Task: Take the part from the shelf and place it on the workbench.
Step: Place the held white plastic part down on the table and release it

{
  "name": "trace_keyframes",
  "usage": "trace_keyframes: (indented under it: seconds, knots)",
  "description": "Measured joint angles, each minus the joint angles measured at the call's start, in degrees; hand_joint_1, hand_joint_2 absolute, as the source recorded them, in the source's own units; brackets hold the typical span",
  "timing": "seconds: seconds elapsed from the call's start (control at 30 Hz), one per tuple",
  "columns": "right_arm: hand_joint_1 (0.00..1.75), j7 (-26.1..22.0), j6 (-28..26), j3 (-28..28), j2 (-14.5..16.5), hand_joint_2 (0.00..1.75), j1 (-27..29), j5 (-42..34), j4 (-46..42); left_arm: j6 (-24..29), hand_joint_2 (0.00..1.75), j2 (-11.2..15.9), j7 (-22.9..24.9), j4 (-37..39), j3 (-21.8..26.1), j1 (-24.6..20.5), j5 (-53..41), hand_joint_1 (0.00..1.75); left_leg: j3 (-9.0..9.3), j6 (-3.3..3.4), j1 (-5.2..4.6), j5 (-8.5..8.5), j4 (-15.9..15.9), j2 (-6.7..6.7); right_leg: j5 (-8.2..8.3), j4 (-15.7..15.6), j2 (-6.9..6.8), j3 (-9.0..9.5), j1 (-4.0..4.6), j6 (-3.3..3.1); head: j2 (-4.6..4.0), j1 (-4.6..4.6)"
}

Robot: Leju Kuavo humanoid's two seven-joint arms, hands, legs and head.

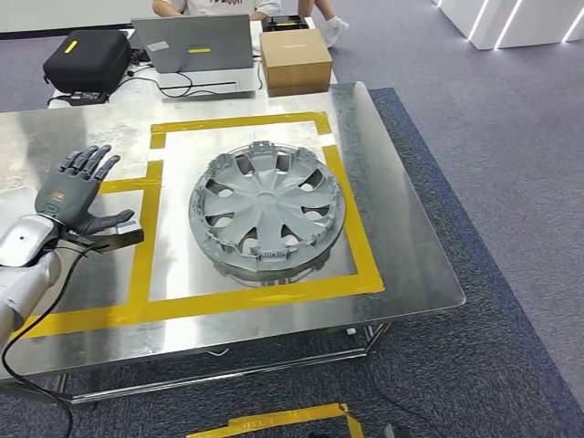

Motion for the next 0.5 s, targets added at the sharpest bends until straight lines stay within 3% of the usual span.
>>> trace_keyframes:
  seconds: [0.1,0.17,0.23,0.3,0.37,0.43,0.47,0.5]
  knots:
    - [0.00,0.0,0.0,0.0,0.0,0.00,-0.2,0.2,0.0,0.3,0.00,0.2,-1.0,0.0,0.0,0.0,1.3,0.00,0.05,-0.17,-0.14,0.02,0.1,-0.02,5.24,-11.4,-0.03,5.87,0.06,-0.61,0.00,0.00]
    - [0.00,0.0,0.0,0.0,0.0,0.00,-0.5,0.2,0.0,0.4,0.00,0.5,-1.4,0.0,0.0,0.1,1.8,0.00,-0.19,-0.68,-0.30,0.19,0.2,-0.06,6.35,-15.7,0.01,8.20,0.16,-0.90,0.00,-0.06]
    - [0.00,0.1,0.0,0.1,0.0,0.00,-0.5,0.2,0.0,0.5,0.00,0.7,-1.6,0.0,0.0,0.2,1.9,0.00,-0.36,-1.33,-0.28,0.54,0.1,-0.11,6.56,-15.9,0.07,8.26,0.23,-1.27,0.00,-0.09]
    - [0.00,0.1,0.0,0.1,0.0,0.00,-0.6,0.2,0.0,0.5,0.00,1.0,-1.7,0.0,0.0,0.4,1.9,0.00,-0.77,-1.89,-0.17,-0.67,1.2,-0.16,7.14,-16.2,-0.01,8.15,0.07,-1.96,0.00,-0.18]
    - [0.00,0.1,0.0,0.1,0.0,0.00,-0.7,0.3,0.0,0.4,0.00,1.4,-1.9,0.0,0.0,0.6,2.0,0.00,-2.43,-2.38,-0.08,-4.53,6.1,-0.18,7.66,-16.5,-0.09,7.88,-0.09,-2.47,0.00,-0.43]
    - [0.00,0.1,0.0,0.2,0.0,0.00,-0.7,0.3,0.0,0.3,0.00,1.6,-2.2,0.0,0.0,0.9,2.2,0.00,-4.71,-2.73,-0.05,-8.57,13.4,-0.17,8.06,-16.4,-0.09,7.30,-0.04,-2.60,0.00,-0.54]
    - [0.00,0.2,0.0,0.3,0.0,0.00,-0.7,0.4,0.0,0.3,0.00,1.7,-2.3,0.0,0.0,1.2,2.3,0.00,-5.12,-2.82,-0.03,-9.42,15.6,-0.17,8.31,-16.4,-0.09,6.94,-0.02,-2.60,0.00,-0.54]
    - [0.00,0.3,0.1,0.3,0.0,0.00,-0.7,0.4,0.0,0.3,0.00,1.7,-2.4,0.0,0.0,1.5,2.3,0.00,-4.55,-2.86,-0.01,-9.20,15.6,-0.17,8.59,-16.3,-0.09,6.53,-0.02,-2.58,0.00,-0.54]
